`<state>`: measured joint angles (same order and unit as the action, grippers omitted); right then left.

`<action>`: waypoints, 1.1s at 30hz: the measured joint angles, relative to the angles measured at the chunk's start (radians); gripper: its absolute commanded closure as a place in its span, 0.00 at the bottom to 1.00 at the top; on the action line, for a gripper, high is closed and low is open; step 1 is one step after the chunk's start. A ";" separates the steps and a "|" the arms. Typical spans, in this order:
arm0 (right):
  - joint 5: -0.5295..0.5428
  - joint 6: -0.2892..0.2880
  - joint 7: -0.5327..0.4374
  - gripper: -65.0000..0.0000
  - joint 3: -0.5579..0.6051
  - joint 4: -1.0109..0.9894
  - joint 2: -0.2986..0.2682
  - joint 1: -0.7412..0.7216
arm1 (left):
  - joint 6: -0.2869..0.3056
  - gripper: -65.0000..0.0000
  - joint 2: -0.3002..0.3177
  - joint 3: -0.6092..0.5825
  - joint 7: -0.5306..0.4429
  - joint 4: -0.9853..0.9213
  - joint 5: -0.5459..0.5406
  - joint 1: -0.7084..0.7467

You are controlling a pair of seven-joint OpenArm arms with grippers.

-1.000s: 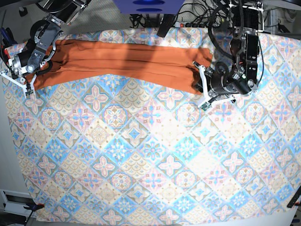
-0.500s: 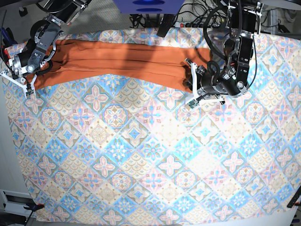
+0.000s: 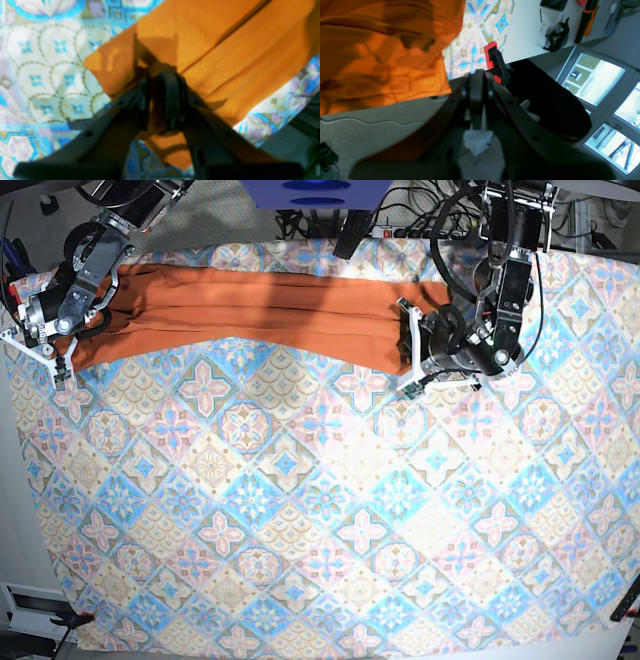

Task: Fold the T-shirt properly
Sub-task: 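Grasp the end of the folded orange strip with the left gripper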

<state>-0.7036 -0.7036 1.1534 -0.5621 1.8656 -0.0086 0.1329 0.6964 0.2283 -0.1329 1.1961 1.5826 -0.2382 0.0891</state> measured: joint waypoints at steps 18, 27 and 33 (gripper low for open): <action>0.001 0.000 0.000 0.99 -0.012 0.000 0.002 0.000 | 0.000 0.86 0.034 0.019 0.102 0.280 0.000 0.125; -0.001 0.000 0.011 0.99 -0.041 0.001 0.003 0.000 | 0.000 0.66 0.001 0.203 0.192 0.280 -0.001 0.130; -0.003 0.000 0.011 0.99 -0.042 0.001 0.003 0.000 | 0.000 0.60 -0.001 0.203 0.191 0.281 -0.032 0.130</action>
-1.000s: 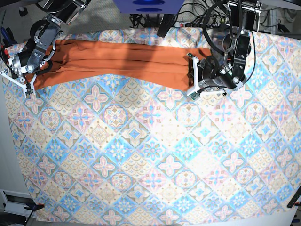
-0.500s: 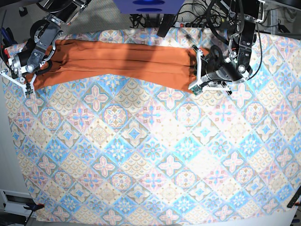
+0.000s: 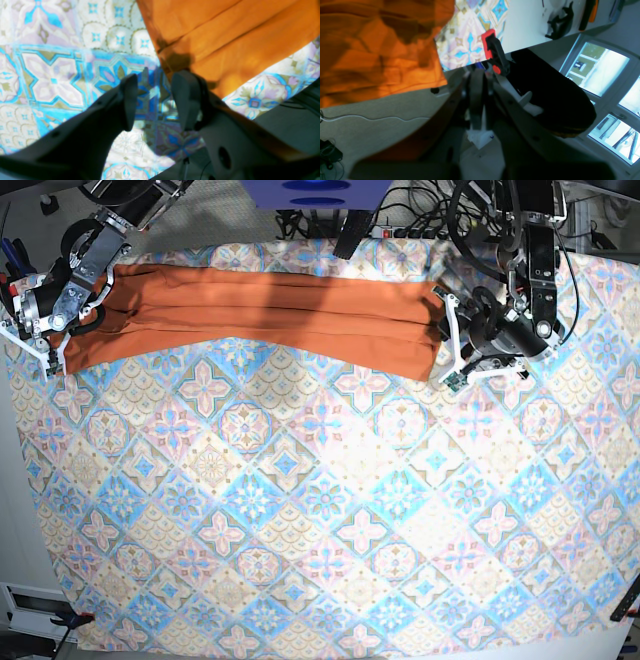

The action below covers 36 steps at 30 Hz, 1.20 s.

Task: Fold the T-shirt properly
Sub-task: 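Grasp the end of the folded orange strip with the left gripper, then regrip the opposite end of the strip with the right gripper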

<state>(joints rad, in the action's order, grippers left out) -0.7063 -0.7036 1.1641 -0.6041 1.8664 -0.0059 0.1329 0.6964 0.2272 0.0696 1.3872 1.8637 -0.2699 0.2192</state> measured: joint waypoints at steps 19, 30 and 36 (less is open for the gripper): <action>-0.003 0.001 -0.012 0.99 0.061 0.000 -0.009 -0.070 | 0.000 0.60 0.003 0.043 0.000 0.001 -0.179 -0.019; 0.003 0.000 0.003 0.99 0.159 -0.043 0.039 -0.064 | 0.000 0.60 0.018 0.041 0.000 0.001 -0.179 -0.021; 0.053 0.000 -0.028 0.99 0.157 -0.158 0.056 -0.066 | 0.000 0.60 0.023 0.042 -0.003 0.001 -0.178 -0.022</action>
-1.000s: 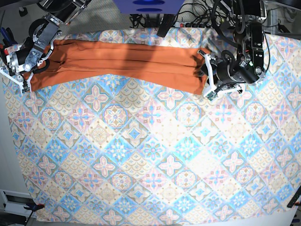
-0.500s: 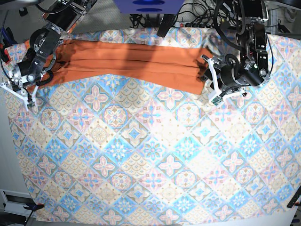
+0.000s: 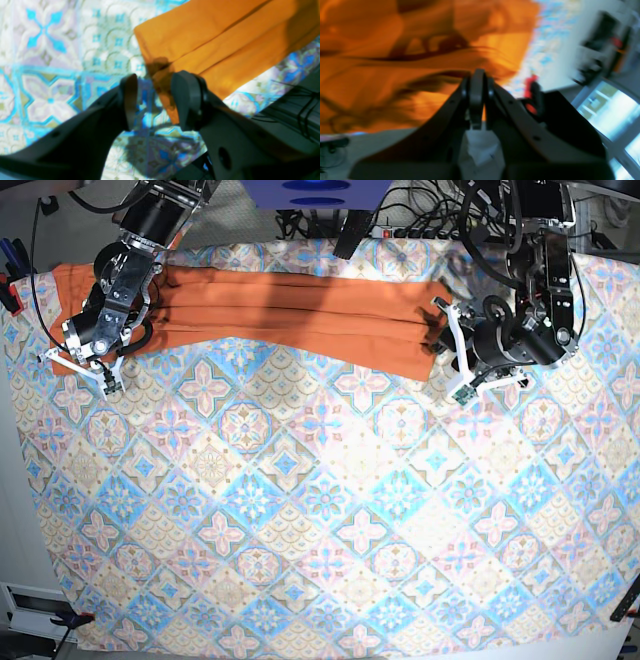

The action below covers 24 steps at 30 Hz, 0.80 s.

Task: Fold the T-shirt properly
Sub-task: 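Regrip the opposite end of the strip with the right gripper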

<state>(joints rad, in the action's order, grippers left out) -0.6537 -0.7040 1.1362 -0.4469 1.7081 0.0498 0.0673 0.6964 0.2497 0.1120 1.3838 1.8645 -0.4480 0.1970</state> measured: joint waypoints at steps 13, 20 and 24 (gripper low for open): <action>0.033 0.001 0.092 0.99 0.017 -0.006 -0.006 0.000 | 0.000 0.60 0.002 -0.001 0.000 0.000 0.002 0.000; 0.033 0.001 0.133 0.99 0.005 0.021 -0.010 0.000 | 0.000 0.60 0.002 -0.001 0.000 0.000 0.002 0.000; 0.025 0.001 0.132 0.99 -0.019 0.096 -0.014 -0.006 | 0.000 0.60 0.003 -0.001 0.000 0.000 0.002 0.000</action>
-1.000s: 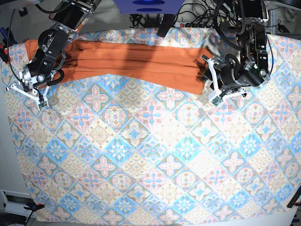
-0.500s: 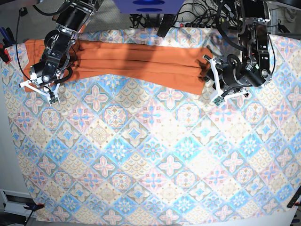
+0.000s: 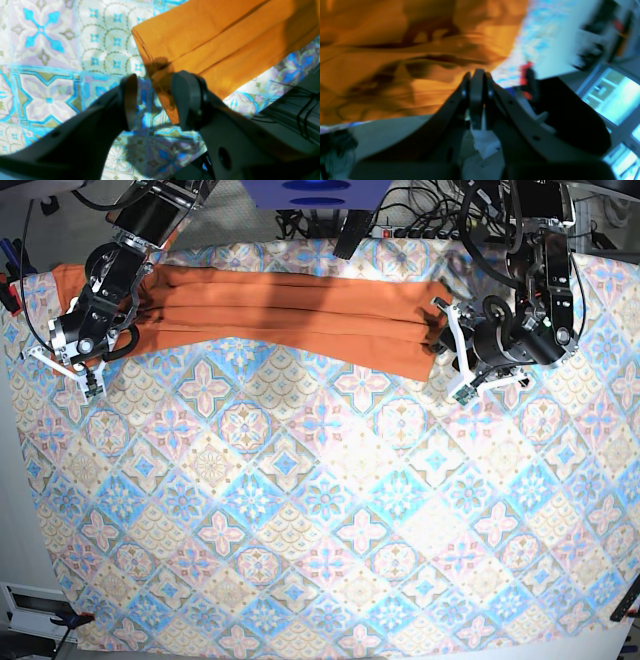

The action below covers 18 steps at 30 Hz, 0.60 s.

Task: Fold the T-shirt properly
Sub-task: 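Regrip the opposite end of the strip with the right gripper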

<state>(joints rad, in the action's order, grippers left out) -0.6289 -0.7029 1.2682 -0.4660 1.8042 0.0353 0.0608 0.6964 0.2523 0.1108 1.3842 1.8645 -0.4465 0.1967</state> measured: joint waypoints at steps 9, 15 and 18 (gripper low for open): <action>-0.072 0.000 -0.010 0.99 0.059 -0.097 0.018 -0.112 | 0.000 0.60 0.000 0.000 0.000 0.000 0.000 0.000; -0.111 0.000 -0.008 0.99 0.084 -0.126 0.073 -0.118 | 0.000 0.60 0.000 0.000 0.001 0.000 0.001 0.000; -0.111 0.000 -0.032 0.99 0.085 -0.195 0.076 -0.129 | 0.000 0.60 -0.002 0.000 0.000 0.000 -0.002 0.001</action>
<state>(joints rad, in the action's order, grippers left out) -0.7403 -0.7029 1.2358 -0.3813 1.6096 0.1108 -0.0681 0.6964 0.2508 0.1108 1.3838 1.8645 -0.4484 0.1974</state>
